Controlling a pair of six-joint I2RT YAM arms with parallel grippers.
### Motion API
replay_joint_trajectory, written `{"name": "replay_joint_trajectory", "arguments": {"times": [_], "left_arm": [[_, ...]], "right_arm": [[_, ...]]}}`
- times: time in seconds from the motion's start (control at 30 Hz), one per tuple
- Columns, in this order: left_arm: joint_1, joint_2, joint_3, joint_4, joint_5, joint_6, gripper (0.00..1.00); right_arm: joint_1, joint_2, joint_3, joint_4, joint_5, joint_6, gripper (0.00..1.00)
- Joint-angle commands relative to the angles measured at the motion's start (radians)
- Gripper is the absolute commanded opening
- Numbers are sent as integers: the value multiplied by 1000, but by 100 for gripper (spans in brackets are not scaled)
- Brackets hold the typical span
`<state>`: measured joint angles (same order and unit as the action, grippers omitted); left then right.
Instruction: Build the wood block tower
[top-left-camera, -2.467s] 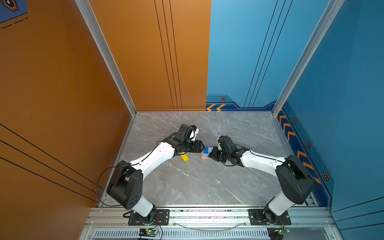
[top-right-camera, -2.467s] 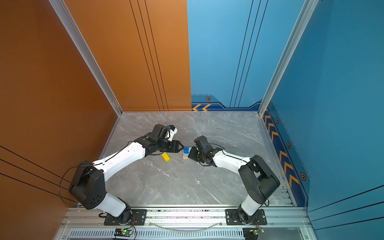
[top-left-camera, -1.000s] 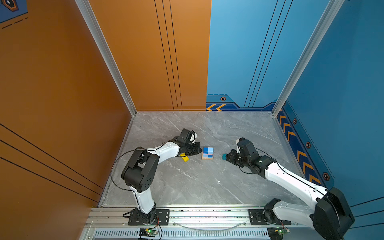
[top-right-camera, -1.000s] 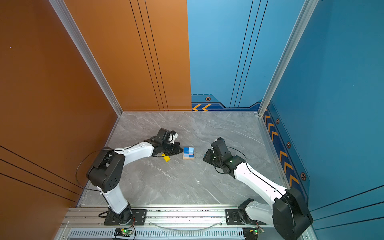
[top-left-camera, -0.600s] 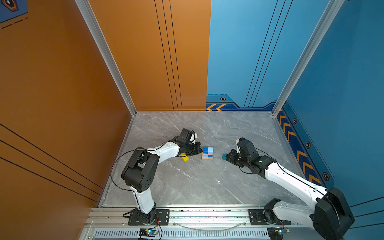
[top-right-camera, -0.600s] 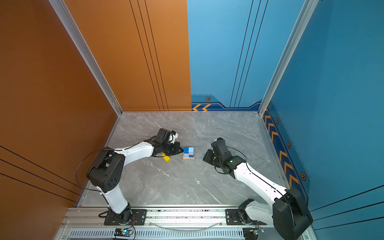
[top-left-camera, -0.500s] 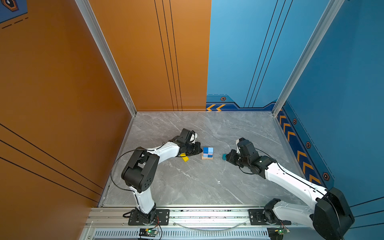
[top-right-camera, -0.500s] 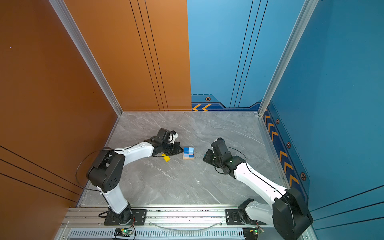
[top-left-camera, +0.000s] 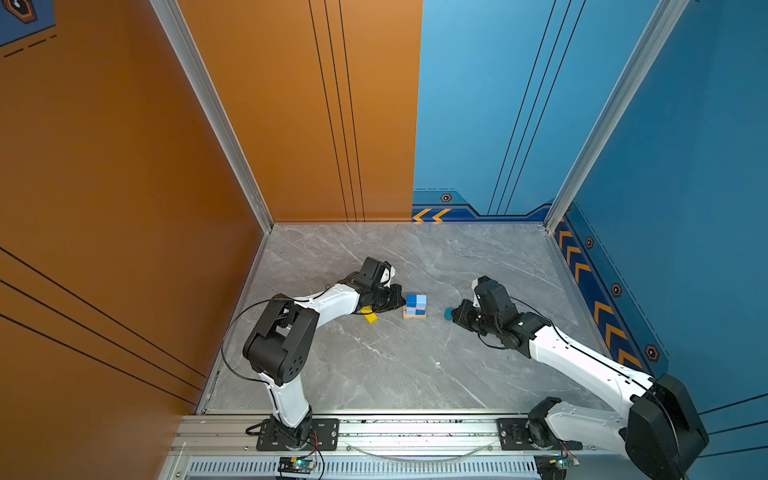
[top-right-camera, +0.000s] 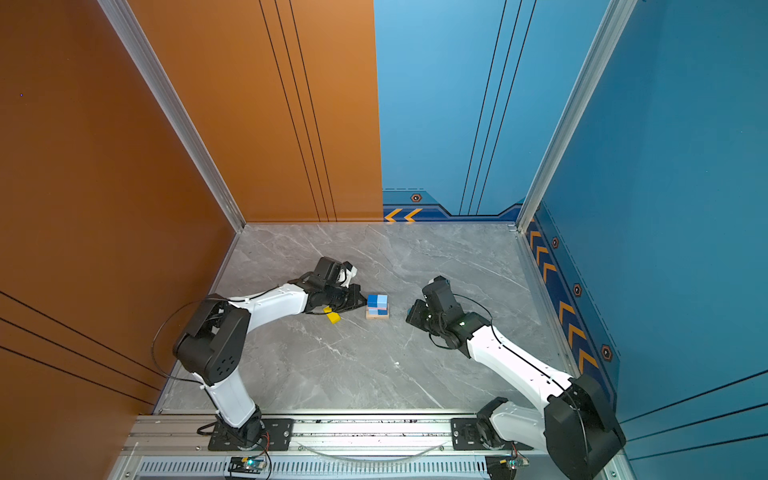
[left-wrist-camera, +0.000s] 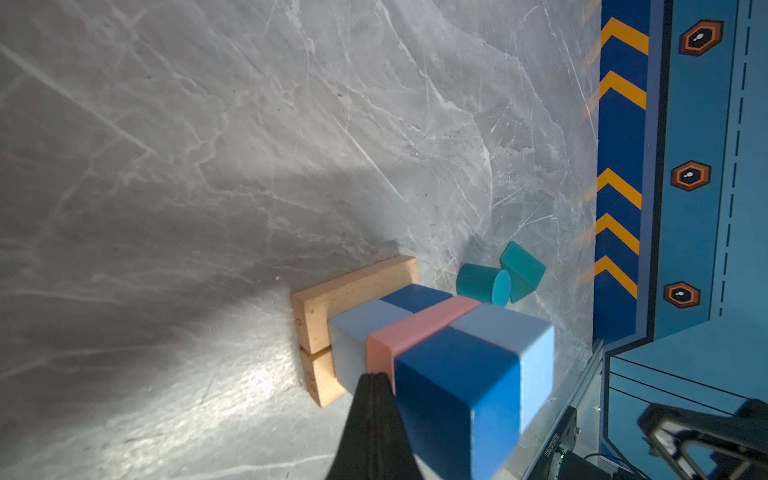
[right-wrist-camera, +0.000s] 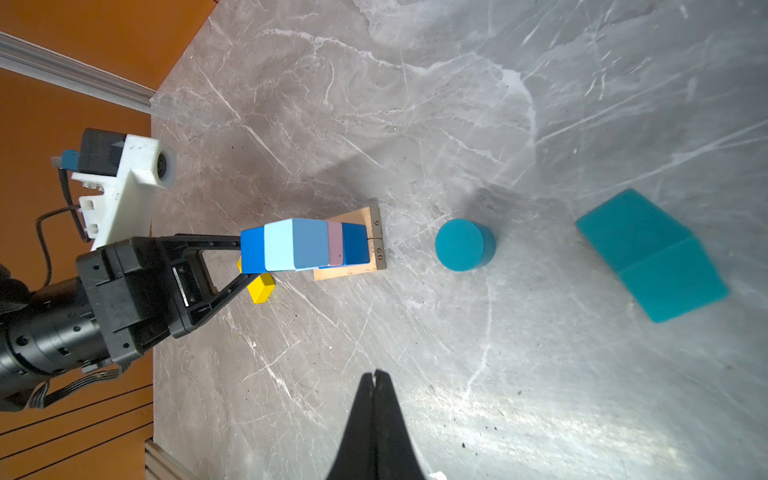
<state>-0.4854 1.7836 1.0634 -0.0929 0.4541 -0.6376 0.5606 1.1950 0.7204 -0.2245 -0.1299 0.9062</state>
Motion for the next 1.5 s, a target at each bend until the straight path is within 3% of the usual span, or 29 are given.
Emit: {"name": "replay_joint_trajectory", "arguments": {"times": [0.0, 1.03, 1.27, 1.47], "left_arm": [[-8, 21, -4, -9, 23, -4, 0], [-13, 2, -3, -51, 12, 4, 0], [4, -74, -8, -146, -46, 34, 0], [18, -184, 5, -298, -186, 93, 0]], "right_arm": [[-8, 14, -14, 17, -8, -7, 0], [-7, 33, -13, 25, -15, -4, 0], [-7, 31, -7, 17, -19, -7, 0], [-8, 20, 4, -7, -7, -21, 0]]}}
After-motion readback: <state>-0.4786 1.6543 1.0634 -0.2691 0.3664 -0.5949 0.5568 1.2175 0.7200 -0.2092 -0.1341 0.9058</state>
